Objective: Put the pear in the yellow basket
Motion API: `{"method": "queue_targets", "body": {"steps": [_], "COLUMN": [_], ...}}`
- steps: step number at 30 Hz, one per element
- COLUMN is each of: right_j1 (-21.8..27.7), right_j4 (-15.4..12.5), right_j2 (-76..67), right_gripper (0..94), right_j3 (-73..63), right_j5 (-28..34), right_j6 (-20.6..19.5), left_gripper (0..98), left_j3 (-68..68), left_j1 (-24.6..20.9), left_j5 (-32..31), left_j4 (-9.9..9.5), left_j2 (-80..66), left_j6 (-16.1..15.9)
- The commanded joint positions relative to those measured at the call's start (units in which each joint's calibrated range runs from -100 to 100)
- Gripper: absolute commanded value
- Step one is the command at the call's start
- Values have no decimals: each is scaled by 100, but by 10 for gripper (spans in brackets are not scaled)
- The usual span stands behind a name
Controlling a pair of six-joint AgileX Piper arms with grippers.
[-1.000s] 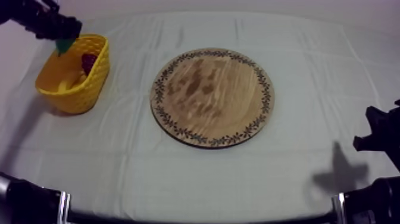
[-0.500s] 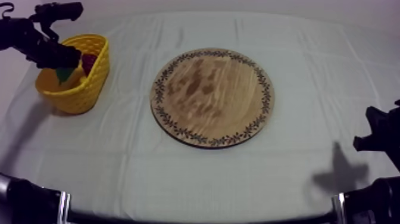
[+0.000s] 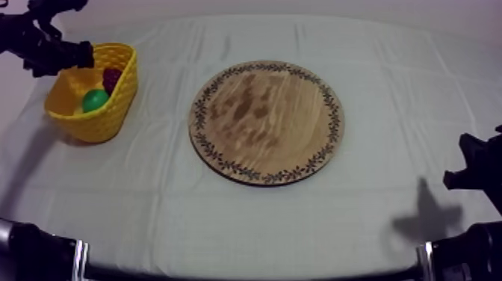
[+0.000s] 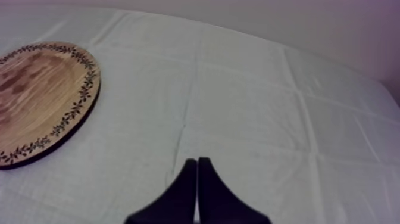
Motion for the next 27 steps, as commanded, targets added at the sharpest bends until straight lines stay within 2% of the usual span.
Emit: {"method": "queue_targets", "body": {"steps": [1, 4, 7, 10, 14, 20, 27], "right_j1": [1, 1, 1, 1, 1, 1, -4], "right_j4": [0, 0, 0, 0, 0, 0, 0], "right_j2": [1, 1, 1, 1, 1, 1, 1], "right_gripper": [5, 5, 5, 5, 5, 5, 5], "right_j3": [5, 5, 5, 5, 5, 5, 5], "right_j5": [0, 0, 0, 0, 0, 0, 0], "right_j6": [1, 1, 1, 1, 1, 1, 1], "left_gripper": [768, 549, 260, 109, 45, 7, 1], "left_j3": [3, 108, 395, 791, 1274, 2091, 3659], "left_j1": [-21, -38, -42, -44, -64, -145, 92], "left_j5": [-150, -403, -777, -1109, -1348, -1610, -1620], "left_j4": [-10, -23, -27, -28, -30, -29, -1], "left_j2": [-164, -549, -1087, -1744, -2694, -4340, -6594], "left_j6": [64, 102, 10, -75, 55, 667, 672]}}
